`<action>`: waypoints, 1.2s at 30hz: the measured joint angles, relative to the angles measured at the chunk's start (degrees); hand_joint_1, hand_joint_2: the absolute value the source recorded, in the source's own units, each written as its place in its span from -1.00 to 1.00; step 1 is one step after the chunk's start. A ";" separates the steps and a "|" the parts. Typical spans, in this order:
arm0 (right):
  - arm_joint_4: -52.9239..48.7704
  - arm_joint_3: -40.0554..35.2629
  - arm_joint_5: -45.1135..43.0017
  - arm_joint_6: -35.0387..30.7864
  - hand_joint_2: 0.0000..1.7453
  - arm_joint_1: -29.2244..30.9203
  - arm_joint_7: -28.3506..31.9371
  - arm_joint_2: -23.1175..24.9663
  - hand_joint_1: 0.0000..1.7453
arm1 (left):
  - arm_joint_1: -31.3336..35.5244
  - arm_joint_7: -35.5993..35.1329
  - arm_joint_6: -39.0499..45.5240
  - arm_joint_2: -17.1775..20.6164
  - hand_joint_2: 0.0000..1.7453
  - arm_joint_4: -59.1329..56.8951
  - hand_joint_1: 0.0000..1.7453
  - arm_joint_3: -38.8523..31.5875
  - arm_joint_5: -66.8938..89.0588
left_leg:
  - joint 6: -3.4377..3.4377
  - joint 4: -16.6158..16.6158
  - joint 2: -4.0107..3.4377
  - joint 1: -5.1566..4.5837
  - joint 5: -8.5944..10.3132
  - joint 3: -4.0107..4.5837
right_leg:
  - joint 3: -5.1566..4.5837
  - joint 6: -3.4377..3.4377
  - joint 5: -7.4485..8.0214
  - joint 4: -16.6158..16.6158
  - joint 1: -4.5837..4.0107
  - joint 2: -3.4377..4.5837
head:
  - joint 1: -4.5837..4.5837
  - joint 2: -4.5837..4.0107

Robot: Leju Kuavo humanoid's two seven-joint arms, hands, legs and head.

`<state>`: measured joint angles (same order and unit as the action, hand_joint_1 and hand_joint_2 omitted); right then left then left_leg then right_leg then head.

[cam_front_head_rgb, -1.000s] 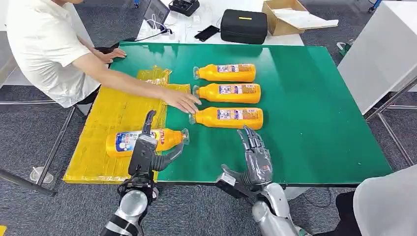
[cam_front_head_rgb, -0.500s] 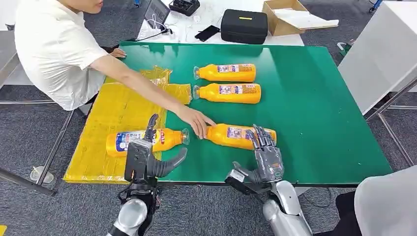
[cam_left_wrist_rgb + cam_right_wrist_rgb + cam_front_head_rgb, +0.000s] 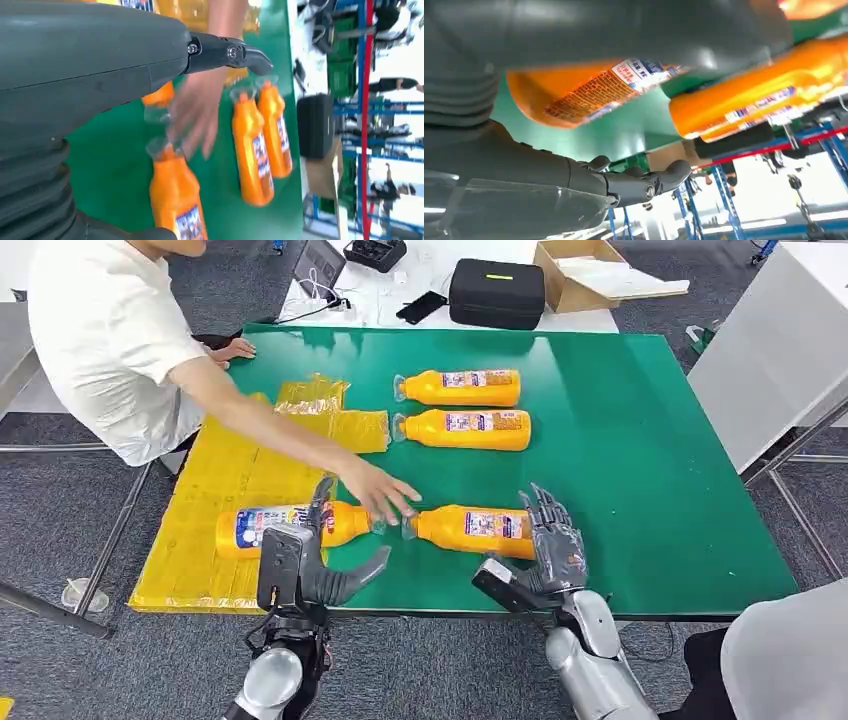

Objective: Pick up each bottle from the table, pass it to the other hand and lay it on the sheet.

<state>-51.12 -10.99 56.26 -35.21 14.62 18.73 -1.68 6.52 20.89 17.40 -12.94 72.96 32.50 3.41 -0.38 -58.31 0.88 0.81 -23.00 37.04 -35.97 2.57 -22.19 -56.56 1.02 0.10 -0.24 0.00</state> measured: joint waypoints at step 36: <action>14.71 -0.41 -7.74 2.51 1.00 6.91 3.93 -1.22 -1.00 | 0.07 -1.90 -2.82 1.01 1.00 -1.47 -1.00 4.83 -8.43 | 0.00 0.00 -0.03 0.01 0.00 -0.05 | 0.01 0.00 0.01 0.00 -0.01 0.01 | 0.00 0.00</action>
<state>-36.41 -11.41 48.52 -32.70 21.52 22.67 -2.91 6.59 18.99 14.58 -11.93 71.49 37.33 -5.03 -0.38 -58.31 0.85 0.81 -23.00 37.00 -35.96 2.58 -22.18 -56.55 1.01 0.11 -0.24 0.00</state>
